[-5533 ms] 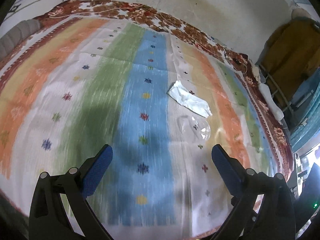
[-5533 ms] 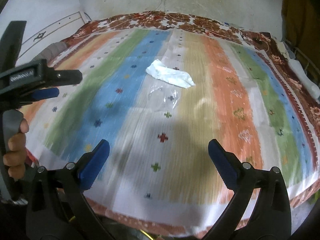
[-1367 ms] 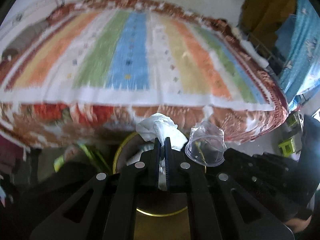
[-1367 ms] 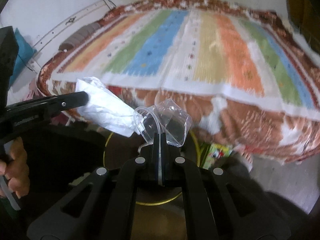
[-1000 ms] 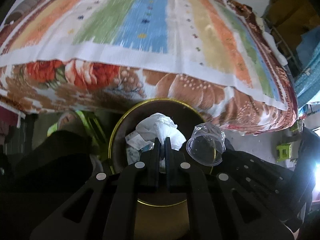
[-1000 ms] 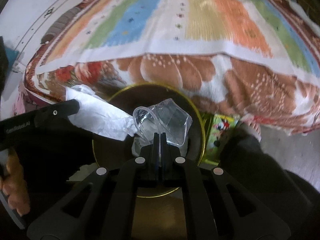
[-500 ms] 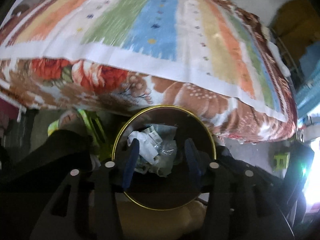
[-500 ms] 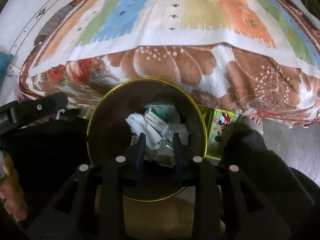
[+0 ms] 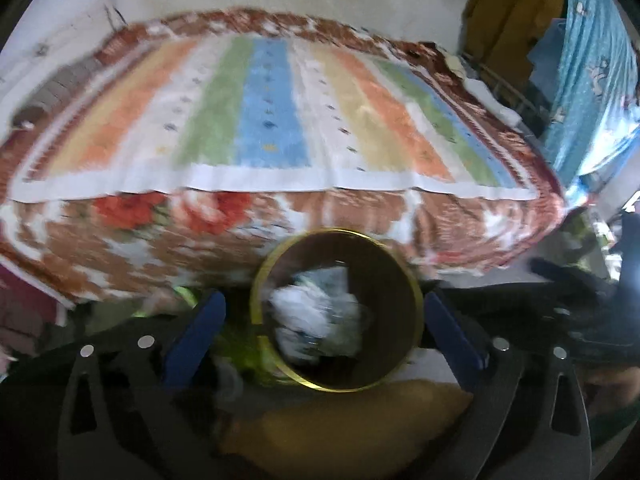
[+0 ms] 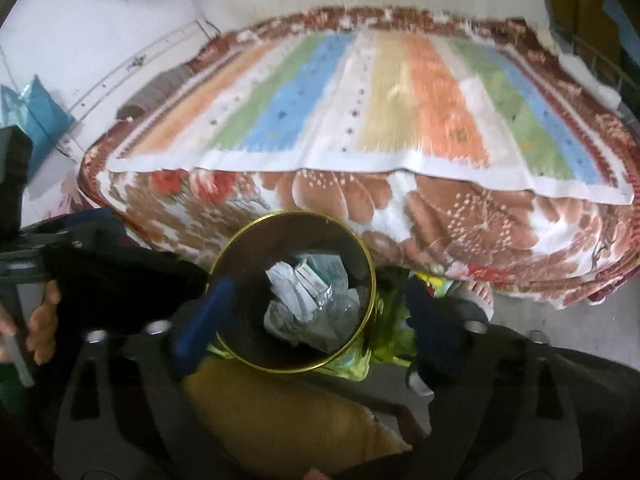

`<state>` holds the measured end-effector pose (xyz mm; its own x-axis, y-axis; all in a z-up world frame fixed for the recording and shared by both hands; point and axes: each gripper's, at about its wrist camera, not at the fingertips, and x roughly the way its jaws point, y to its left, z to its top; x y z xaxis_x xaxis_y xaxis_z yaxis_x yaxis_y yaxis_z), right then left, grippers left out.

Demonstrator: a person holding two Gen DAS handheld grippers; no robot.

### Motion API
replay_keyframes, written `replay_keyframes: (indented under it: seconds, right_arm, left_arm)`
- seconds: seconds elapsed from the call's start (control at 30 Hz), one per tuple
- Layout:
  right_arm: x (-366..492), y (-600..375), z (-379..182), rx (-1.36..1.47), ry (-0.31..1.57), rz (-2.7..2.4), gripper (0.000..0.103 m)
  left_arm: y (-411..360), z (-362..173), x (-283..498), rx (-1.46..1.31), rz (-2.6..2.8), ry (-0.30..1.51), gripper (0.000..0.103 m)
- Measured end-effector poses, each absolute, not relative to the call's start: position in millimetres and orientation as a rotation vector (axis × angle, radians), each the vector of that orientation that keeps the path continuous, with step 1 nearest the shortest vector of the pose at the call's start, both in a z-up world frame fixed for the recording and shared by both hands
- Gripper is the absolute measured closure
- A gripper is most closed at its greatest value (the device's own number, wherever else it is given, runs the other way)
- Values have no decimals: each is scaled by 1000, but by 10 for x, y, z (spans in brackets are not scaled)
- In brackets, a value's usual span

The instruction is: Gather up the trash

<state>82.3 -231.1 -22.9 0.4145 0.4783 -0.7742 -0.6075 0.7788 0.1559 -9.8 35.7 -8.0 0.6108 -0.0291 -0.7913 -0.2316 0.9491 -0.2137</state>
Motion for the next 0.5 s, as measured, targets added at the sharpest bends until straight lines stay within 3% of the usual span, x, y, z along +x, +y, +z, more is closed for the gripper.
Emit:
replay_keyframes:
  seconds: [0.5]
  right_arm:
    - [500, -2236, -313, -193, 901, 743, 9]
  left_arm:
    - [142, -160, -205, -275, 71, 919, 6]
